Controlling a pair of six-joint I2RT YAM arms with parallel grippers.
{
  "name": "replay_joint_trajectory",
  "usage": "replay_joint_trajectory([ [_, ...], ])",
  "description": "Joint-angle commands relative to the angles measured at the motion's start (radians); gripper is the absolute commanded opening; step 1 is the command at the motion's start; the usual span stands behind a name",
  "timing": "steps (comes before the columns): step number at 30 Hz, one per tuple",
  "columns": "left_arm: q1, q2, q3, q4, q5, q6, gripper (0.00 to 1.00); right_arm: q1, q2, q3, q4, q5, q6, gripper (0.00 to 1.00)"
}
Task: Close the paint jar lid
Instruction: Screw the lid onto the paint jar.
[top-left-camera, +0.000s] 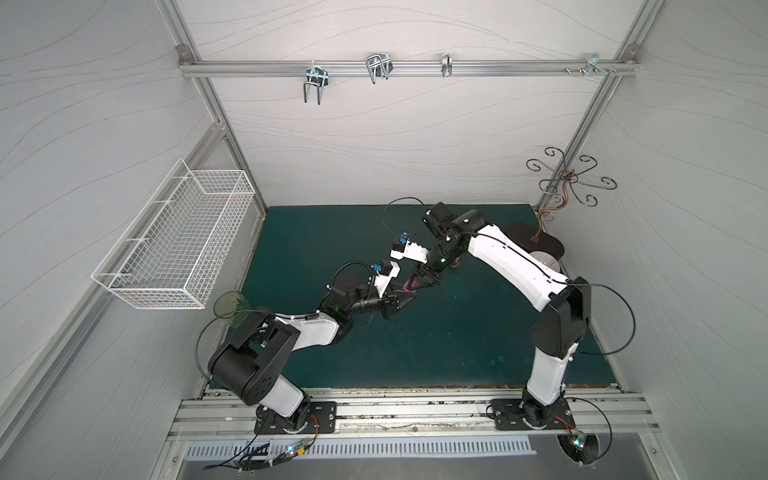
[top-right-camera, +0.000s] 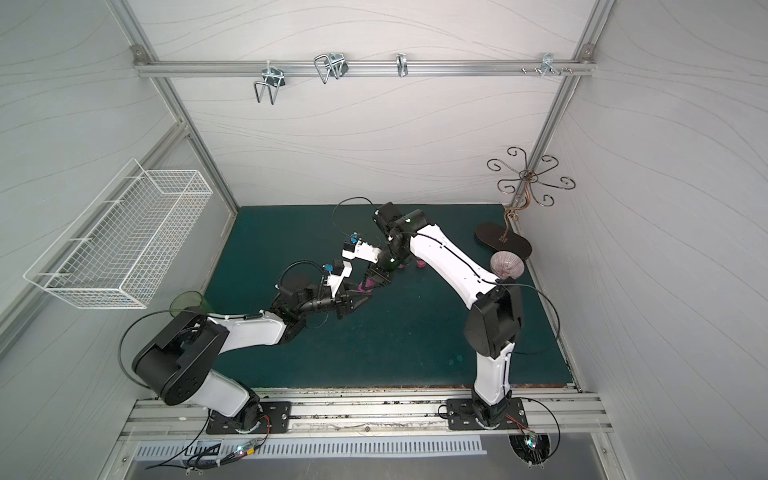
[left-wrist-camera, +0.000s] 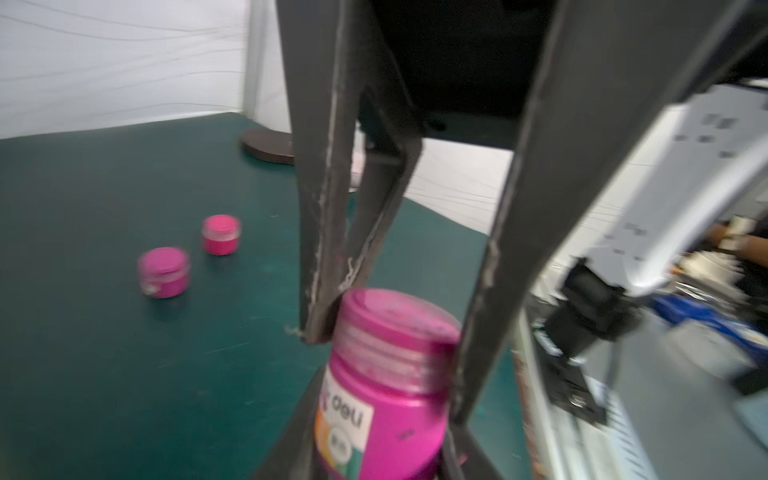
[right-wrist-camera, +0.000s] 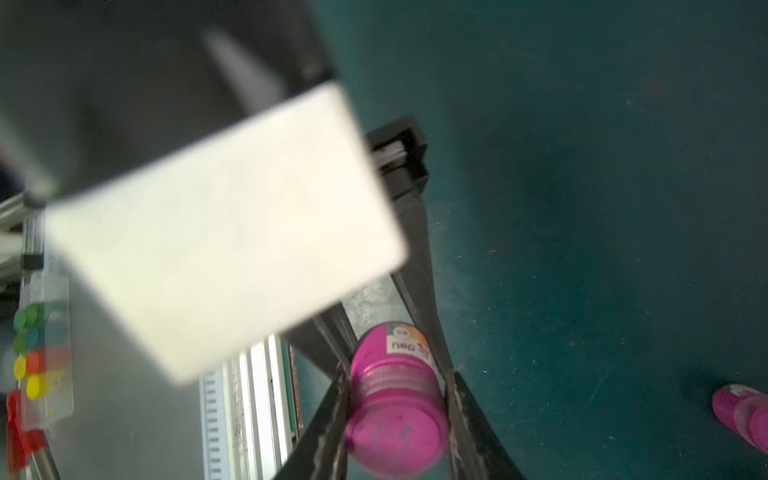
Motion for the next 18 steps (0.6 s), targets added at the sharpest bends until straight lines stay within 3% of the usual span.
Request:
replay_joint_trajectory([
  [1, -0.018, 0.103, 0.112, 0.248, -0.201, 0.034, 0.0, 0.051, 0.143, 0.134, -0.029, 0.023, 0.418, 0.2],
  [2, -0.021, 0.144, 0.133, 0.287, -0.22, 0.037, 0.0, 0.049, 0.173, 0.172, -0.03, 0.036, 0.494, 0.27],
  [4, -0.023, 0.2, 0.162, 0.337, -0.255, 0.029, 0.0, 0.046, 0.207, 0.23, -0.035, 0.047, 0.566, 0.29],
  [5, -0.022, 0.214, 0.167, 0.359, -0.271, 0.026, 0.0, 0.045, 0.216, 0.246, -0.037, 0.063, 0.59, 0.38],
  [7, -0.018, 0.215, 0.177, 0.362, -0.272, 0.011, 0.0, 0.03, 0.217, 0.258, -0.047, 0.046, 0.596, 0.4],
  [8, -0.014, 0.205, 0.181, 0.341, -0.258, 0.007, 0.0, 0.017, 0.208, 0.255, -0.049, 0.042, 0.588, 0.46],
  [13, 0.014, 0.128, 0.136, 0.275, -0.179, -0.016, 0.0, -0.055, 0.081, 0.192, -0.088, 0.058, 0.452, 0.65],
  [18, 0.065, 0.113, 0.105, 0.315, 0.026, -0.15, 0.0, -0.11, -0.063, 0.111, -0.116, 0.026, 0.227, 0.76],
])
